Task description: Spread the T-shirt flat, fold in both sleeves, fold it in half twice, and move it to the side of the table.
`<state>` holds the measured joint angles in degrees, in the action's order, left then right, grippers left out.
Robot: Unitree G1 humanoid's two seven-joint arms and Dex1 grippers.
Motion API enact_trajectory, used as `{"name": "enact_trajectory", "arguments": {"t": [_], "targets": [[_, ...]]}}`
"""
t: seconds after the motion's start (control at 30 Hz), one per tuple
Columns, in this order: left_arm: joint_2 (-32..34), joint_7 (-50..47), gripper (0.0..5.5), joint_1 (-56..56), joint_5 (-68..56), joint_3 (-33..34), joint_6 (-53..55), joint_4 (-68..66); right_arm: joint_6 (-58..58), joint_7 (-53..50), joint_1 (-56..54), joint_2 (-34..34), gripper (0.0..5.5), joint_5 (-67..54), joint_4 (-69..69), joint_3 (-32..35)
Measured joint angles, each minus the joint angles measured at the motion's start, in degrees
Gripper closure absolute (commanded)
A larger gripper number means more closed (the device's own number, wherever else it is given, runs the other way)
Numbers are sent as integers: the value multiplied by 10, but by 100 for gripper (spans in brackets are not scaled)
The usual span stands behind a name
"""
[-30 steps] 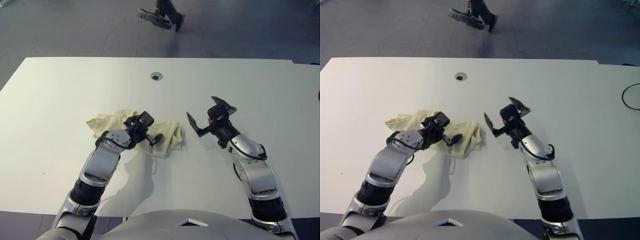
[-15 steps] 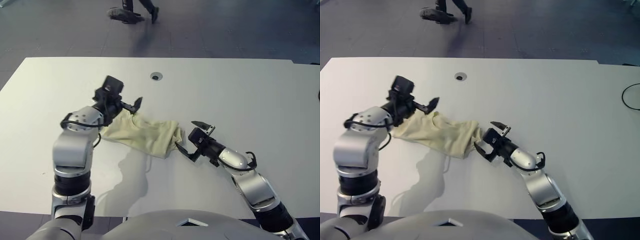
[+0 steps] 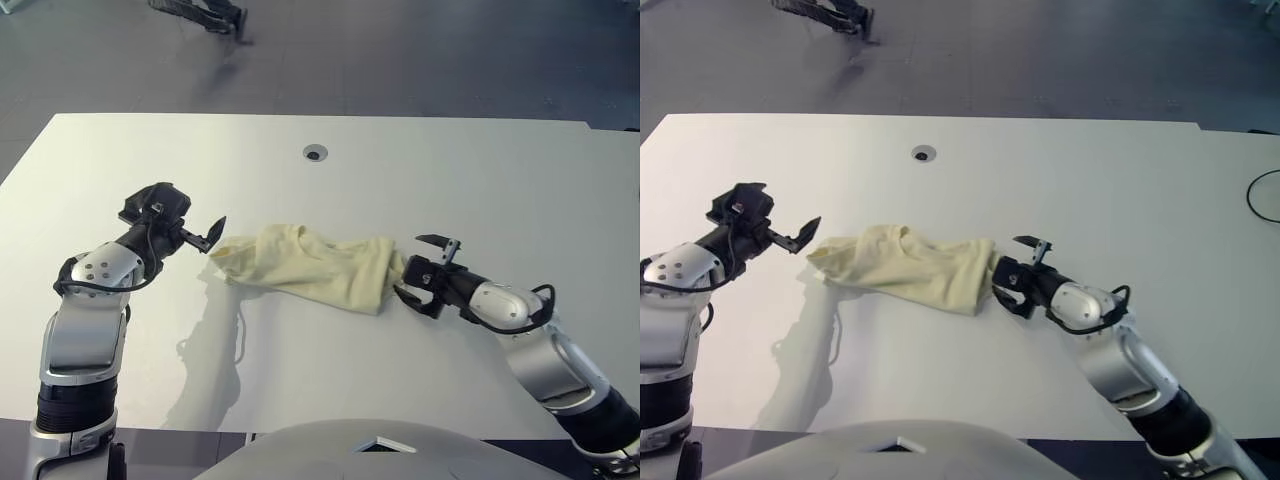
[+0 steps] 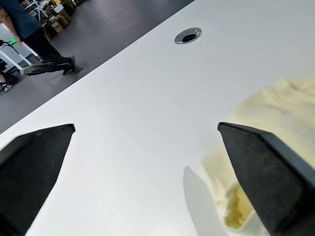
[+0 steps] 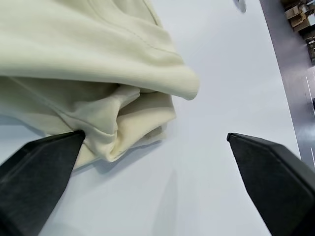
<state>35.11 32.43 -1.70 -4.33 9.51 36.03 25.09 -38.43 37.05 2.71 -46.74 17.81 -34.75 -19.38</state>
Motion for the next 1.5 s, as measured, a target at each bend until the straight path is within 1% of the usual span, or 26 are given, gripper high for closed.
{"name": "enact_trajectory", "arguments": {"t": [0.07,0.17,0.27,0.33,0.4,0.53,0.63,0.7,0.8,0.83,0.87,0.97,1.07,1.1,1.13,1.2,1.23,1.27,1.3,1.33,1.37,1.4,1.43,1.5], "targets": [[-3,9,10,-6,-27,0,13,0,9,9,19,-22,13,-4,-2,23],[-18,22,10,-41,-75,-4,58,-3,29,16,36,-30,13,-23,-2,55],[-29,62,10,-101,-122,-36,76,-26,36,43,45,-35,13,-62,-2,94],[-27,102,10,-142,-145,-58,74,-61,37,69,41,-47,13,-91,-3,133],[-22,145,10,-176,-155,-78,55,-106,36,90,16,-56,13,-117,-2,162],[-13,232,10,-248,-127,-134,-60,-250,0,107,-69,-39,13,-182,24,188],[-23,307,10,-297,-104,-176,-156,-372,-52,117,-141,14,13,-242,84,182],[-38,345,10,-316,-97,-197,-199,-435,-64,131,-179,36,13,-264,125,157],[-61,379,10,-345,-79,-218,-244,-524,-62,170,-218,49,13,-283,180,105],[-68,384,29,-353,-74,-221,-252,-546,-62,180,-224,52,32,-288,191,94],[-75,388,10,-362,-68,-226,-264,-572,-60,192,-233,55,47,-290,206,82],[-93,395,10,-394,-47,-230,-294,-650,-49,214,-261,56,99,-288,259,51],[-103,404,10,-414,-35,-232,-312,-701,-41,227,-283,57,142,-286,299,38],[-105,408,29,-418,-30,-233,-317,-715,-40,231,-289,58,159,-286,313,34],[-109,412,34,-422,-24,-234,-322,-731,-39,237,-294,60,172,-286,326,28],[-116,421,73,-425,-14,-238,-329,-755,-39,245,-297,63,210,-286,343,23],[-117,424,58,-425,-13,-238,-331,-762,-40,250,-298,64,226,-287,349,19],[-118,427,93,-426,-12,-238,-332,-768,-41,254,-298,64,239,-288,354,17],[-120,429,94,-429,-6,-238,-335,-777,-44,258,-299,66,251,-290,363,16],[-121,430,117,-432,-3,-238,-336,-784,-45,259,-300,67,275,-291,371,15],[-122,430,121,-435,-1,-238,-338,-792,-46,261,-302,68,290,-291,385,14],[-126,430,121,-438,1,-238,-342,-799,-46,262,-304,70,302,-290,398,13],[-129,430,110,-440,3,-238,-343,-804,-45,263,-306,71,321,-290,406,12],[-139,430,75,-445,8,-237,-347,-813,-37,262,-315,77,361,-285,433,11]]}}
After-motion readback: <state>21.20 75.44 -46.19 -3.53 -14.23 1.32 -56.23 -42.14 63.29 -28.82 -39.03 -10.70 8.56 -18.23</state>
